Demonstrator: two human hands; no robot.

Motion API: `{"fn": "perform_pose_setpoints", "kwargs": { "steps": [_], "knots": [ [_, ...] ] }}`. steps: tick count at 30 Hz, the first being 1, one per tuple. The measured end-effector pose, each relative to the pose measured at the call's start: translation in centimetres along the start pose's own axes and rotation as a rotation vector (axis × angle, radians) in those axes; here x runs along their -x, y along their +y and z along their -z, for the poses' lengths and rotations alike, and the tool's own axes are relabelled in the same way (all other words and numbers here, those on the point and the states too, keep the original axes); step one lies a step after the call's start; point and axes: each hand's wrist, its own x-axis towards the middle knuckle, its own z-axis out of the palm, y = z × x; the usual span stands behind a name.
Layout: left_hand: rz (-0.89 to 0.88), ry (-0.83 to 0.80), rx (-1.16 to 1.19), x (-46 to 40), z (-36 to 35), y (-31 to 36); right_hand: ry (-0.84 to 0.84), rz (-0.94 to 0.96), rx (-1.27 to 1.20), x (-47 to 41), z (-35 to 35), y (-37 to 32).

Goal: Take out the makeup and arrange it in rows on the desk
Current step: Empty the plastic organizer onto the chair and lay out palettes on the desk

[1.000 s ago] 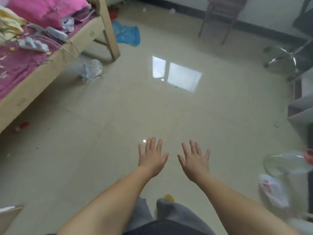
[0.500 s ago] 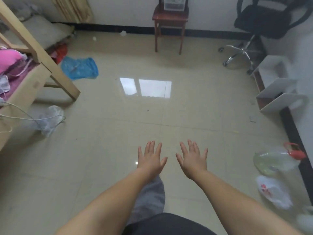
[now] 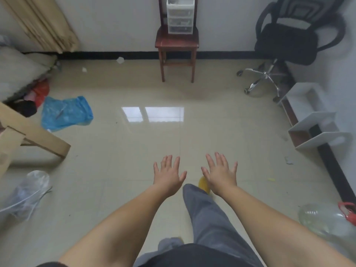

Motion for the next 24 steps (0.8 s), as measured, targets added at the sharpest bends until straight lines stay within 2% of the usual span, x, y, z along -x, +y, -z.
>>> {"fn": "perform_pose_setpoints", "kwargs": {
  "steps": [12,18,24],
  "knots": [
    [0.061,0.092,0.051,-26.9,15.2,1.9,0.003,0.109,0.094,-28.5,15.2,1.5],
    [0.138,0.094,0.075,-38.2,21.1,-0.2,0.000,0.198,0.119,-41.0,20.1,-1.7],
    [0.078,0.084,0.049,-52.5,28.6,-4.1,0.015,0.168,0.104,-55.8,25.3,-5.2]
  ]
}}
